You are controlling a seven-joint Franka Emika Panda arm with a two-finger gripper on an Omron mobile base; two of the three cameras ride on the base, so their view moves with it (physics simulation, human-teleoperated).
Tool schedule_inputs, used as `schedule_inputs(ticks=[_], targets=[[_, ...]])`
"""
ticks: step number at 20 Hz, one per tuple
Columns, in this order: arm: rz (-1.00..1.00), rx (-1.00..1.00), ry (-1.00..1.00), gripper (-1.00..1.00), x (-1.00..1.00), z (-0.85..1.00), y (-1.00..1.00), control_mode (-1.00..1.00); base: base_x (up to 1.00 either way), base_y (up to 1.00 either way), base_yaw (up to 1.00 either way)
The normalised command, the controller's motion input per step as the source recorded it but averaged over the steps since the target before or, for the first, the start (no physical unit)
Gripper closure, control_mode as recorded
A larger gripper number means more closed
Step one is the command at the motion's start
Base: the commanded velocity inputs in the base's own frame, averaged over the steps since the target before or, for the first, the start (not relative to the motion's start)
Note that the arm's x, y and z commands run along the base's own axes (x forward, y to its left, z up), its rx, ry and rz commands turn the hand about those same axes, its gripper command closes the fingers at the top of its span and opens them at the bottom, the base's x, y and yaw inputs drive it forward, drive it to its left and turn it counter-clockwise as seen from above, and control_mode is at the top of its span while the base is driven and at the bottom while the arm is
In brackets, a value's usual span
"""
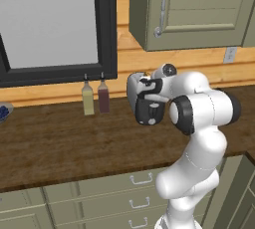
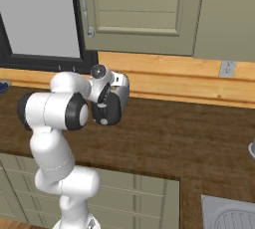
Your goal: Start the toaster. Once the lever pops up, take the bread to the plate on the dining counter.
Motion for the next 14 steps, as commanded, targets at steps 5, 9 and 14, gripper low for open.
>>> schedule_inputs(ticks=[5,9,14], targets=[[0.00,0.00,0.00,-1.00,0.13,0.00,0.00,-1.00,0.00,0.00,0.00],[0.00,0.00,0.00,-1.00,0.08,0.00,0.00,-1.00,0.00,0.00,0.00],[0.00,0.00,0.00,-1.00,0.08,0.00,0.00,-1.00,0.00,0.00,0.00]])
